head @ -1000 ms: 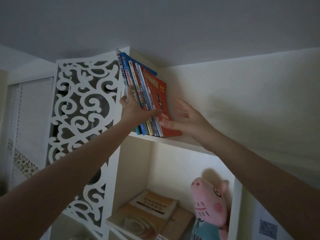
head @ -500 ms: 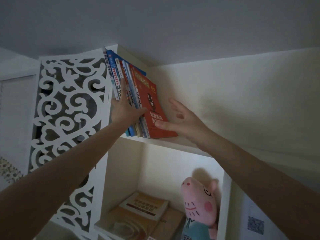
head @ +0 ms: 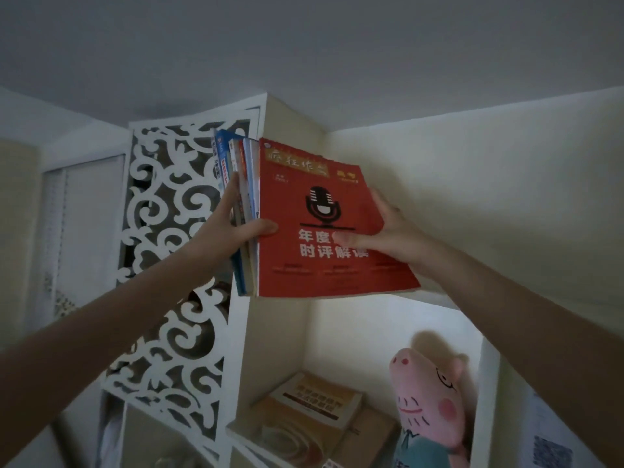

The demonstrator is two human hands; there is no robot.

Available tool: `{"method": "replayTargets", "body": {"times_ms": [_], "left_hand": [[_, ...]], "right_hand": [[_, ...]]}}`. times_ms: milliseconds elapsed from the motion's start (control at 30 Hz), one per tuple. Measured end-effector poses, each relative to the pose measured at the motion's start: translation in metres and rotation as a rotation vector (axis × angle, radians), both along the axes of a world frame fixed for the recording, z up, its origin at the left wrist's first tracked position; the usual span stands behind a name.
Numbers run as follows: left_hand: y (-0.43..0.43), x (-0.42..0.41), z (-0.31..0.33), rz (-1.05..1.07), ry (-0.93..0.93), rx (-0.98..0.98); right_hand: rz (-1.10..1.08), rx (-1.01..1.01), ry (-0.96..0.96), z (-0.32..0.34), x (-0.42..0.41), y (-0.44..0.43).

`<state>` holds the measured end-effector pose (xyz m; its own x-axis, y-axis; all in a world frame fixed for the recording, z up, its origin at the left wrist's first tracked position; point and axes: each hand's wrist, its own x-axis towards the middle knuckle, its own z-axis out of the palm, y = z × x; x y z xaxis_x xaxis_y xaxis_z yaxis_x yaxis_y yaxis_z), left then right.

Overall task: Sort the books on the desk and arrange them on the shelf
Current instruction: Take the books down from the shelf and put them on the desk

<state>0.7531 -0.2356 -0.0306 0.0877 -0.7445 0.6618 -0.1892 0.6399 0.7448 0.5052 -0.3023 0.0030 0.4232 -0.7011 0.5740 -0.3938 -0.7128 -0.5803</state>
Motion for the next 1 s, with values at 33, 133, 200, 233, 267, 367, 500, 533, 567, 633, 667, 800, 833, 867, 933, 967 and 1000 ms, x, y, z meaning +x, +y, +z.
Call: {"method": "replayTargets", "body": {"times_ms": [33,133,200,233,267,367,500,533,567,633,667,800,833,867,933,967,1000], "left_hand": [[0.003,0.005,-0.006,-0.015,-0.01,0.012],[0.007,0.02,-0.025,-0.07,-0.027,0.058],[0.009,0.026,-0.034,-0.067,-0.027,0.072],[0.01,0.027,-0.038,-0.067,-0.022,0.065],[0.011,0.027,-0.04,-0.071,-0.015,0.051],[0.016,0.027,-0.043,-0.098,-0.001,-0.004],[0.031,0.021,-0.042,-0.112,-0.019,-0.077],[0.036,0.019,-0.042,-0.112,-0.029,-0.093],[0.041,0.017,-0.042,-0.11,-0.045,-0.112],[0.049,0.016,-0.041,-0.124,-0.079,-0.138],[0.053,0.016,-0.041,-0.14,-0.094,-0.14],[0.07,0.013,-0.045,-0.208,-0.166,-0.107],[0.073,0.011,-0.048,-0.224,-0.16,-0.095],[0.076,0.008,-0.052,-0.235,-0.151,-0.083],[0.081,0.0,-0.062,-0.26,-0.15,-0.053],[0.084,-0.003,-0.067,-0.275,-0.152,-0.037],[0.087,-0.007,-0.073,-0.289,-0.144,-0.022]], "right_hand": [[0.035,0.039,-0.018,0.001,0.001,0.005],[0.197,0.136,-0.078,0.001,0.001,0.007],[0.223,0.147,-0.096,-0.002,0.006,0.009],[0.23,0.161,-0.111,-0.004,0.009,0.011],[0.241,0.174,-0.135,-0.007,0.011,0.013],[0.243,0.199,-0.199,-0.012,0.013,0.014],[0.257,0.368,-0.272,-0.016,0.012,0.019],[0.258,0.355,-0.27,-0.018,0.011,0.02],[0.259,0.305,-0.266,-0.02,0.009,0.022],[0.262,0.196,-0.297,-0.027,0.006,0.029],[0.263,0.167,-0.32,-0.032,0.003,0.034],[0.273,0.067,-0.382,-0.055,-0.008,0.063],[0.274,0.041,-0.389,-0.062,-0.011,0.073],[0.269,0.013,-0.394,-0.068,-0.015,0.081],[0.258,-0.014,-0.408,-0.079,-0.023,0.098],[0.25,-0.014,-0.417,-0.084,-0.027,0.106],[0.242,-0.014,-0.423,-0.089,-0.032,0.113]]}}
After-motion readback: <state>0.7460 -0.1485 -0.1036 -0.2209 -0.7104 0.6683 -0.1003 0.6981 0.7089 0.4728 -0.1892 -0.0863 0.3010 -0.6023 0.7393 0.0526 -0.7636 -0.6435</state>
